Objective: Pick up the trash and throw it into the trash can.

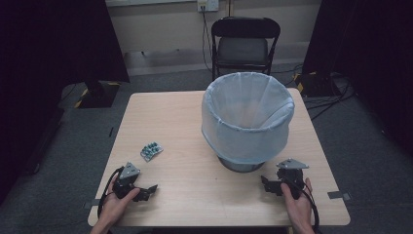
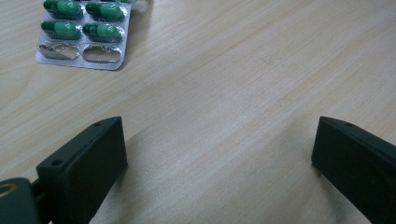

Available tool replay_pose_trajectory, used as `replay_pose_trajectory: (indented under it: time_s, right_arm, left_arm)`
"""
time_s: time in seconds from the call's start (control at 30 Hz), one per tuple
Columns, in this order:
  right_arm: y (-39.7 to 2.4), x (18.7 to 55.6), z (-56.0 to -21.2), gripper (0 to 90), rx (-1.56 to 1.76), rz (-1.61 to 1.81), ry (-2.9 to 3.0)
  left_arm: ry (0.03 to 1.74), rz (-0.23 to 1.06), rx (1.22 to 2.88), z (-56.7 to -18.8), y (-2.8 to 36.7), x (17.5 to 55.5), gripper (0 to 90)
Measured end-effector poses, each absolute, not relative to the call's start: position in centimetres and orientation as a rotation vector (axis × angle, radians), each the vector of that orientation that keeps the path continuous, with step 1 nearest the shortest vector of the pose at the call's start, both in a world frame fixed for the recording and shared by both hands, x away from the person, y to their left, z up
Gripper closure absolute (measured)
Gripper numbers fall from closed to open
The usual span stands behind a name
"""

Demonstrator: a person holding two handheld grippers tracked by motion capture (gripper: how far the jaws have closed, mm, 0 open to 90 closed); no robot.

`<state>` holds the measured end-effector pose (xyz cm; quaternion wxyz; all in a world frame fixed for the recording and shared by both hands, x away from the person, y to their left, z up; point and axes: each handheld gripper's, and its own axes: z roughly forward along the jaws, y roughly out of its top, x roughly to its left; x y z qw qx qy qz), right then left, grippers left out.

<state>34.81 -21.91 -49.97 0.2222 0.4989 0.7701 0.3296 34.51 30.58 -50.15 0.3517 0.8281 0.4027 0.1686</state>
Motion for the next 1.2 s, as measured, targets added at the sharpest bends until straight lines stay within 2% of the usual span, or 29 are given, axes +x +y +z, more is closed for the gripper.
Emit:
replay_pose_trajectory:
  time_s: [0.3,0.4,0.47,0.73,0.97,1.2]
  right_arm:
    - [-21.9,34.8,-50.0,9.3,1.379,0.910,2.126]
    - [-21.9,34.8,-50.0,9.3,1.379,0.910,2.126]
    - [-21.9,34.8,-50.0,9.3,1.380,0.910,2.125]
    - [-21.9,34.8,-50.0,9.2,1.380,0.909,2.125]
    - [-21.9,34.8,-50.0,9.2,1.381,0.910,2.125]
    - [-21.9,34.8,-50.0,9.2,1.380,0.909,2.125]
  left_arm:
    - [1.025,0.436,2.148,-50.1,30.7,34.6,3.3]
    - [1.021,0.433,2.144,-49.6,30.7,34.7,19.8]
    - [1.009,0.429,2.138,-49.3,30.6,34.7,16.3]
    - [1.005,0.466,2.055,-47.5,31.4,36.1,18.2]
    - [1.029,0.498,2.025,-46.5,32.1,39.3,17.2]
    - [1.059,0.464,2.021,-47.0,32.3,42.8,17.5]
